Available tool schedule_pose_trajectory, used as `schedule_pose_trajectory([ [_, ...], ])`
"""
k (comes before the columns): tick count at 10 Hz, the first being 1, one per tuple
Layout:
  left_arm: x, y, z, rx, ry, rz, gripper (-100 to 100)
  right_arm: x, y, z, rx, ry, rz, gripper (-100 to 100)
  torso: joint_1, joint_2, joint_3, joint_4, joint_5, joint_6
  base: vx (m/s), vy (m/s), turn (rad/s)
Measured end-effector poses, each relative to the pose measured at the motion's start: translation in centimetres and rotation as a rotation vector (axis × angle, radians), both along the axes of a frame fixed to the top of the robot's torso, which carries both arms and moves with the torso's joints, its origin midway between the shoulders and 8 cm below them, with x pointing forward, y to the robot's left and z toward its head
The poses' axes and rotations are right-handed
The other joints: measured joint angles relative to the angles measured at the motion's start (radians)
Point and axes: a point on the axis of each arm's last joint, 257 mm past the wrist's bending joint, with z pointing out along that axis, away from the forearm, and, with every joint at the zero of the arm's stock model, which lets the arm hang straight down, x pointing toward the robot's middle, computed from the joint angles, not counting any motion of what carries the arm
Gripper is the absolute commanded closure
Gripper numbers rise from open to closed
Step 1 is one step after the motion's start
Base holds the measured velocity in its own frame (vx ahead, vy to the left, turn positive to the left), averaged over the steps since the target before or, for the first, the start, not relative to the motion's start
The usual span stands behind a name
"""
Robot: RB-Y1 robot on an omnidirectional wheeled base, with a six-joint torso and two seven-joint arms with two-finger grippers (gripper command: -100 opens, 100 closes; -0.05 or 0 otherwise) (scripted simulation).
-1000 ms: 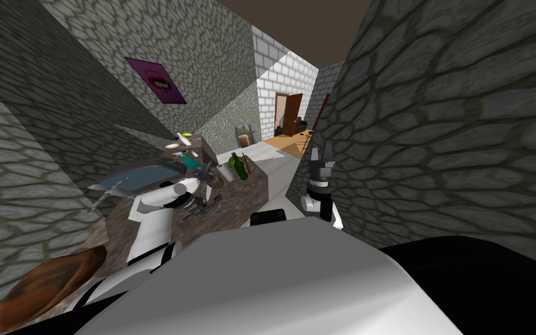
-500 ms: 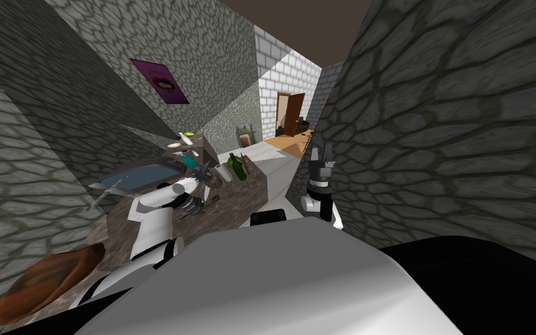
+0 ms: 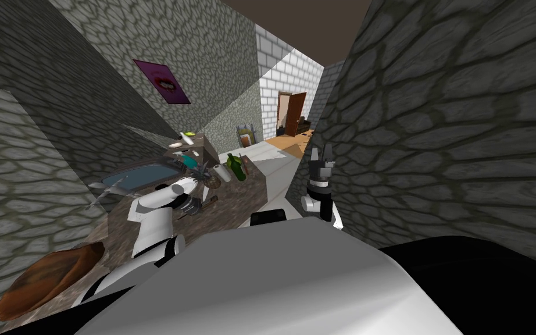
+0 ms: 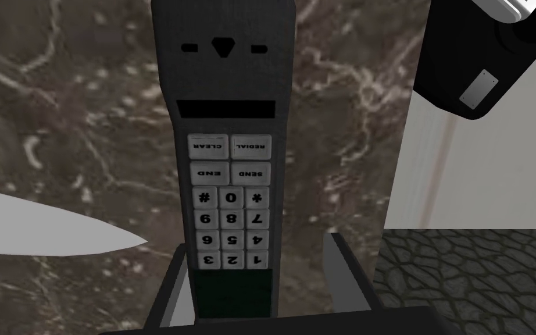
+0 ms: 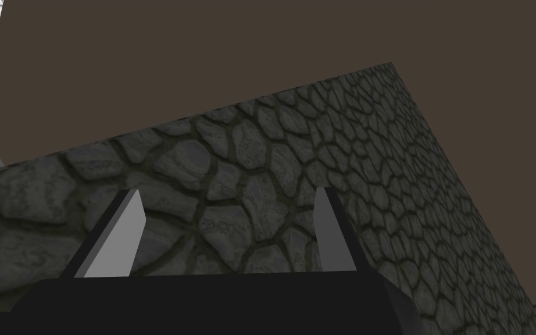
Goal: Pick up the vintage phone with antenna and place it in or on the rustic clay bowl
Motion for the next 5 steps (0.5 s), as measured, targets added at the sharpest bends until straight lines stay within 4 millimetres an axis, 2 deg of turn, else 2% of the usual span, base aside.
schedule_pose_trajectory([
  [3, -0.06, -0.04, -0.04, -0.001, 0.002, -0.001, 100, 0.00, 0.00, 0.00, 0.000, 0.000, 0.000, 0, 0.001, 0.000, 0.000, 0.000, 0.001, 0.000, 0.000, 0.000, 0.000],
  [4, -0.06, -0.04, -0.04, -0.001, 0.002, -0.001, 0, 0.00, 0.00, 0.00, 0.000, 0.000, 0.000, 0, 0.001, 0.000, 0.000, 0.000, 0.001, 0.000, 0.000, 0.000, 0.000],
  [5, -0.05, -0.03, -0.03, -0.001, 0.002, -0.001, 100, 0.00, 0.00, 0.00, 0.000, 0.000, 0.000, 0, 0.001, 0.000, 0.000, 0.000, 0.001, 0.000, -0.014, 0.035, -0.055],
])
